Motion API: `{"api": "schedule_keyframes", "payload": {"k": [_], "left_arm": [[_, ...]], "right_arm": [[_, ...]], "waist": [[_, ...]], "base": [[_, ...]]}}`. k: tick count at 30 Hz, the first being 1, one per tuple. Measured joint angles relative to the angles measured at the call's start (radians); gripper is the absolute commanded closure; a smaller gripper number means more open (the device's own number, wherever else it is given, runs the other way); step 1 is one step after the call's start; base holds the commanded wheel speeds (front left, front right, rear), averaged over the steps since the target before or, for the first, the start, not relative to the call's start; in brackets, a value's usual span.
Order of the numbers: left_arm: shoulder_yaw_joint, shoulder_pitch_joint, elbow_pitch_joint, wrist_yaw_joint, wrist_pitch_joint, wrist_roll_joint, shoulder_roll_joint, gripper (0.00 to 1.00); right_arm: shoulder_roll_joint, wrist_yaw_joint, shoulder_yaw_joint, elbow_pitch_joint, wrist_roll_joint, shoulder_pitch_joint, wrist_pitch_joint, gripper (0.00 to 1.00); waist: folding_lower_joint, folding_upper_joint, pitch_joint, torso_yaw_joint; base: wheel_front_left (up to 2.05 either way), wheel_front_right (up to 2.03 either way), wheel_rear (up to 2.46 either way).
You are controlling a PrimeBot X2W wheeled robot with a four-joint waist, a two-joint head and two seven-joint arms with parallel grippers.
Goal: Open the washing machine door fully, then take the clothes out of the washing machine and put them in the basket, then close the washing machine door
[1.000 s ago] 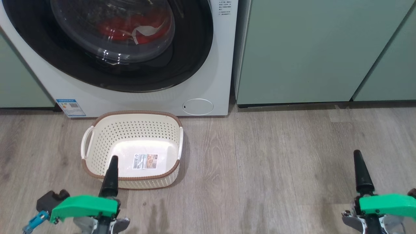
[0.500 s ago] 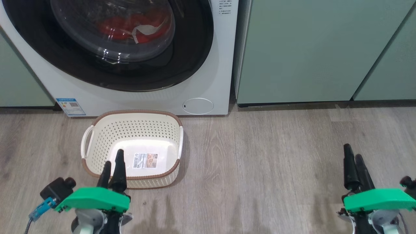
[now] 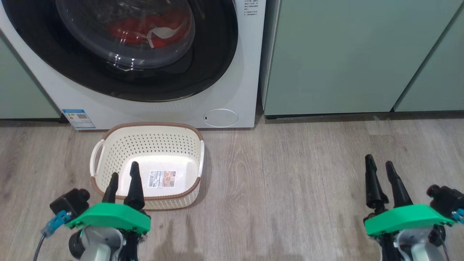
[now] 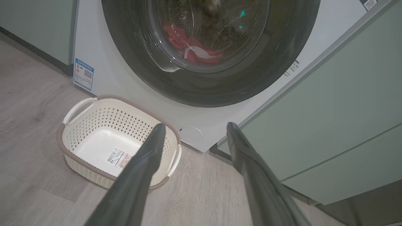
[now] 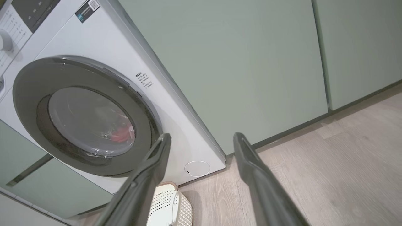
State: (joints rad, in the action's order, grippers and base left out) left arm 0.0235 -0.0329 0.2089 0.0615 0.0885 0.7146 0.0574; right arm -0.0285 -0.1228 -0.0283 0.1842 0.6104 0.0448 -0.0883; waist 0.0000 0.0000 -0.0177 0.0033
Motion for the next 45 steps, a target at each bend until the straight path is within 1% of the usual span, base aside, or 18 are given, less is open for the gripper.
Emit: {"api": "schedule_keyframes", "payload": {"k": [11, 15, 16, 22, 23, 28, 41, 45], "left_arm": [[0.052, -0.019, -0.005, 0.054, 0.031, -0.144, 0.03, 0.0], [0.058, -0.02, -0.009, 0.064, 0.041, -0.174, 0.031, 0.0], [0.06, -0.022, -0.011, 0.072, 0.044, -0.193, 0.033, 0.0], [0.062, -0.029, -0.019, 0.082, 0.059, -0.236, 0.034, 0.0], [0.061, -0.036, -0.021, 0.089, 0.065, -0.254, 0.034, 0.0], [0.058, -0.038, -0.025, 0.089, 0.079, -0.294, 0.033, 0.0], [0.052, -0.039, -0.027, 0.09, 0.115, -0.445, 0.025, 0.0], [0.045, -0.049, -0.024, 0.09, 0.125, -0.489, 0.02, 0.0]], "right_arm": [[-0.003, 0.0, -0.026, -0.017, -0.165, 0.019, -0.031, 0.0], [-0.003, 0.0, -0.03, -0.023, -0.207, 0.019, -0.04, 0.0], [-0.003, 0.0, -0.031, -0.028, -0.234, 0.019, -0.047, 0.0], [-0.004, 0.0, -0.037, -0.036, -0.295, 0.021, -0.062, 0.0], [-0.005, 0.0, -0.039, -0.04, -0.319, 0.022, -0.064, 0.0], [-0.005, 0.0, -0.046, -0.042, -0.366, 0.025, -0.078, 0.0], [-0.007, 0.0, -0.058, -0.053, -0.507, 0.037, -0.116, 0.0], [-0.007, -0.001, -0.057, -0.056, -0.534, 0.037, -0.124, 0.0]], "waist": [[0.0, 0.0, -0.002, -0.001], [0.0, 0.0, -0.002, -0.002], [0.0, 0.0, -0.002, -0.002], [0.0, 0.0, -0.003, -0.002], [0.0, 0.0, -0.003, -0.002], [0.0, 0.0, -0.003, -0.001], [0.0, 0.0, -0.001, -0.004], [0.0, 0.0, -0.002, -0.004]], "base": [[0.0, 0.0, 0.0], [0.0, 0.0, 0.0], [0.0, 0.0, 0.0], [0.0, 0.0, 0.0], [0.0, 0.0, 0.0], [0.0, 0.0, 0.0], [0.0, 0.0, 0.0], [0.0, 0.0, 0.0]]}}
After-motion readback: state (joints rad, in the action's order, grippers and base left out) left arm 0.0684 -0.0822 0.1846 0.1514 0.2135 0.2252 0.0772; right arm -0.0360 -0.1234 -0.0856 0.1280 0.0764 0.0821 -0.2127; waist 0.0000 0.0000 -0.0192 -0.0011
